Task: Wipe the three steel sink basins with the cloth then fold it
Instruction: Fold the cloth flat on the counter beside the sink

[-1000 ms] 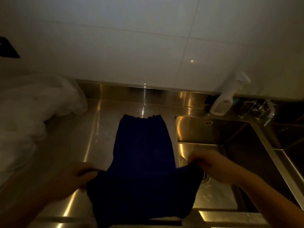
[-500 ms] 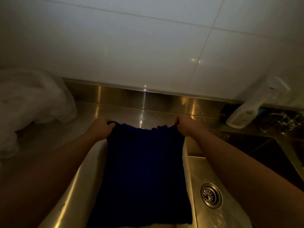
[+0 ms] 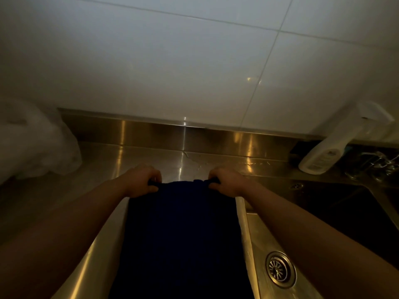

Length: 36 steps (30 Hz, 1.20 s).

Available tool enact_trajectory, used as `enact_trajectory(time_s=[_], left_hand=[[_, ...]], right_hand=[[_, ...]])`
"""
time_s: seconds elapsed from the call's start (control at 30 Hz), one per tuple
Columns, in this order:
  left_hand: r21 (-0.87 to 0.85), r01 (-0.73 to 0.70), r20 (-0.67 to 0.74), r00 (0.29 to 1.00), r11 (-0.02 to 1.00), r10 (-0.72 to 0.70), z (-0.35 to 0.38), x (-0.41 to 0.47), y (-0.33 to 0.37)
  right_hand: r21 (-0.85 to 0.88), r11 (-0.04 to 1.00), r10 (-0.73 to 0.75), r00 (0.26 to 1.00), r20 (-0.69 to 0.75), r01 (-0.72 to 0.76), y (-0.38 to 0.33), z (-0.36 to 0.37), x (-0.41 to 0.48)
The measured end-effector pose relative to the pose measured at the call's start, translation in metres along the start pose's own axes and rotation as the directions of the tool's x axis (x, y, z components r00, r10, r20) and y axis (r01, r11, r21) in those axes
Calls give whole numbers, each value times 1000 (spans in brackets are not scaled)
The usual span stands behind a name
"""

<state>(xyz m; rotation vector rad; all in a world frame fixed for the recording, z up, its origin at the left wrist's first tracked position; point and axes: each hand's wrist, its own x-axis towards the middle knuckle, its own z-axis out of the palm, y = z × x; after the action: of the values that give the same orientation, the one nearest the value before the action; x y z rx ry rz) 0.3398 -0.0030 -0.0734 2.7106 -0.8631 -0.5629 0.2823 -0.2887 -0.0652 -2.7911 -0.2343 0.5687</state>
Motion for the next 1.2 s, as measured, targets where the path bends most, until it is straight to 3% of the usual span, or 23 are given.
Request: enact_trajectory(time_s=[0.13, 0.27, 0.43, 0.5, 0.6, 0.93, 1.1, 1.2], left_hand=[[-74, -37, -70, 997, 997, 32, 0, 2, -3], [-183, 8, -108, 994, 983, -28, 8, -1, -1], [-250, -76, -202, 979, 965, 25, 6, -4, 0], [-268, -105, -140, 988, 958, 69, 1, -6, -2], [-229, -34, 47, 998, 973, 46, -3, -6, -7], [-256, 169, 90, 985, 952, -150, -11, 0, -11], [-270, 105, 110, 991, 957, -77, -16, -3, -19], [-400, 38, 86, 996, 916, -3, -17, -8, -24]], right_hand=[[215, 976, 36, 999, -4, -34, 6, -2, 1], [348, 937, 74, 994, -85, -40, 8, -2, 5], [345, 939, 40, 994, -99, -3, 12, -9, 9], [352, 936, -3, 1000, 5, 1, 14, -10, 8], [258, 965, 12, 990, 144, -49, 19, -9, 9], [233, 960, 98, 966, 240, -155, 35, -23, 10], [397, 910, 44, 979, 198, -121, 47, -31, -1], [568, 815, 39, 988, 148, -118, 50, -33, -11]])
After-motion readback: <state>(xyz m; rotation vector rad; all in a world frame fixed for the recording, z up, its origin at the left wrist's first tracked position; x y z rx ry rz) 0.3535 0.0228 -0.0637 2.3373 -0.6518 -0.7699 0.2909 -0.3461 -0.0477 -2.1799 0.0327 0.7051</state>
